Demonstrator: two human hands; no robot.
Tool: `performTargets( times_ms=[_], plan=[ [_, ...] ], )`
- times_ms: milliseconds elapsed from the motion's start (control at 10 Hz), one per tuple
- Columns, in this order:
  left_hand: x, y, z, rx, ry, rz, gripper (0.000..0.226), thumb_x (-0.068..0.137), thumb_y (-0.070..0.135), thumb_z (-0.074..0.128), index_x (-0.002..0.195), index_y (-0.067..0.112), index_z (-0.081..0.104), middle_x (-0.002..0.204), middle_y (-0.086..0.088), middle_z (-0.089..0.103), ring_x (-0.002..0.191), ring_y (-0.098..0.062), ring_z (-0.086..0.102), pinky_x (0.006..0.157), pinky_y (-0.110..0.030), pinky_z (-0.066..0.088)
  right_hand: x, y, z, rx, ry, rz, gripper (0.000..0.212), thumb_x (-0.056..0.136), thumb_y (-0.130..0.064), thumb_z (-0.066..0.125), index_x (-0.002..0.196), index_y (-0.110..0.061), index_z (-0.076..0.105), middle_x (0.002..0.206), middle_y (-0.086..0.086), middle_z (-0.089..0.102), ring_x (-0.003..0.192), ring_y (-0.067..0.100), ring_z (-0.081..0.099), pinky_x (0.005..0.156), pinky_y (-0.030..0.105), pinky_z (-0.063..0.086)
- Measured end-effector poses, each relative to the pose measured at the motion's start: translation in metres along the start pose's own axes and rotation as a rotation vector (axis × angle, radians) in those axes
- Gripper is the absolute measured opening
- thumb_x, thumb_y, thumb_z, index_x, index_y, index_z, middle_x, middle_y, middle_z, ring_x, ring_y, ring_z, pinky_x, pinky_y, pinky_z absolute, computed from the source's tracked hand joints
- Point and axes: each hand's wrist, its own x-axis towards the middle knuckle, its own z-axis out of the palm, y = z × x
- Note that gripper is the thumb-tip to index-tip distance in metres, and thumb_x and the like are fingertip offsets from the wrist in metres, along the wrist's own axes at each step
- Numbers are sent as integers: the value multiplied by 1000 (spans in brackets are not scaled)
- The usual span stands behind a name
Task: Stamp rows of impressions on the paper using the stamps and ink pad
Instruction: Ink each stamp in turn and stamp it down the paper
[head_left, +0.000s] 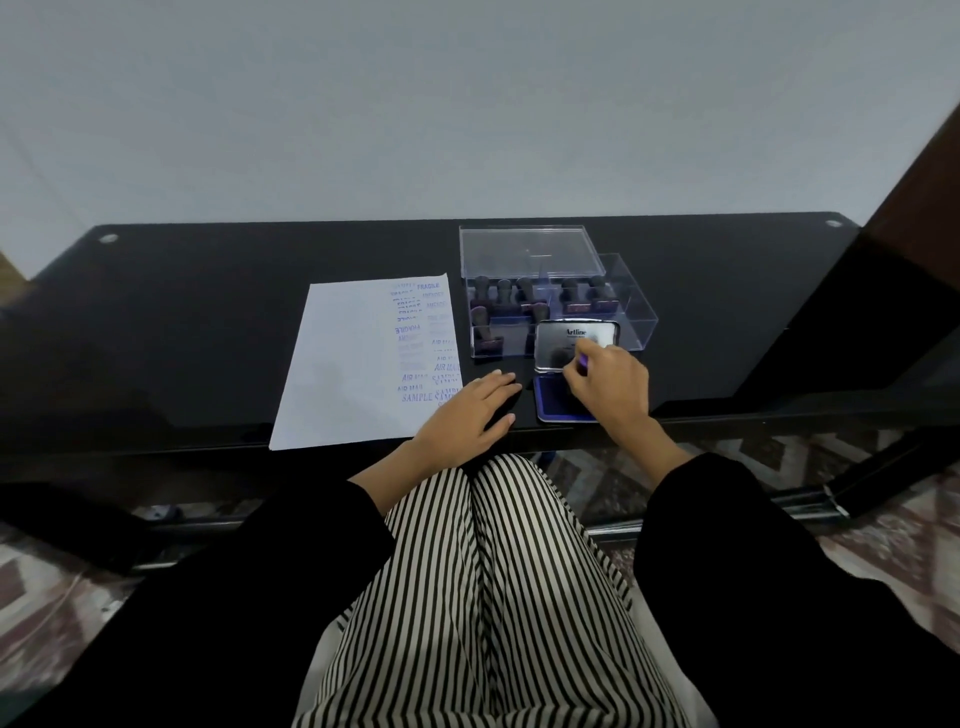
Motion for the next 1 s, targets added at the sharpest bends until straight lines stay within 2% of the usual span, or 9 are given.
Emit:
performTargets(
  times_ms=[400, 500, 600, 700, 800, 1000],
  plan=[
    [1, -2, 2, -2, 3, 2, 50, 100, 28, 38, 146, 12, 29, 155, -3, 26, 145, -14, 16, 115, -20, 9, -27, 5, 15, 156, 227, -29, 16, 80, -11, 65, 71, -8, 52, 61, 10, 49, 54, 19, 40, 46, 25, 32],
    [1, -1, 1, 3, 9, 6, 49, 100, 28, 38, 146, 11, 29, 154, -4, 26, 145, -14, 16, 115, -19, 8, -22, 4, 13, 159, 184, -13, 17, 82, -12, 63, 71, -9, 50, 62, 9, 48, 55, 20, 42, 48, 26, 33],
    [1, -1, 1, 2, 5, 8, 49, 100, 27, 38, 146, 11, 29, 154, -4, 26, 145, -15, 17, 116, -21, 9, -8, 4, 6, 112, 52, -18, 17, 86, -18, 57, 74, -12, 46, 66, 9, 51, 61, 25, 49, 53, 31, 39],
    [1, -1, 1, 12, 2, 11, 50, 100, 28, 38, 146, 11, 29, 154, -4, 26, 145, -15, 17, 116, -21, 9, 4, 4, 1, 74, -53, -15, 14, 87, -21, 54, 78, -12, 49, 73, 13, 61, 70, 30, 58, 60, 35, 45],
    [1, -1, 0, 15, 2, 10, 49, 100, 27, 38, 146, 11, 29, 154, -4, 27, 145, -15, 17, 116, -22, 10, 7, 3, -1, 74, -76, 2, 13, 87, -21, 54, 80, -11, 52, 72, 15, 63, 71, 31, 60, 63, 37, 51],
    [1, -2, -1, 1, -21, 2, 50, 100, 27, 38, 146, 11, 29, 155, -4, 26, 145, -15, 17, 116, -22, 11, 6, 0, -3, 58, -96, 17, 13, 88, -21, 53, 87, -9, 57, 73, 13, 63, 72, 30, 60, 62, 35, 48]
  ],
)
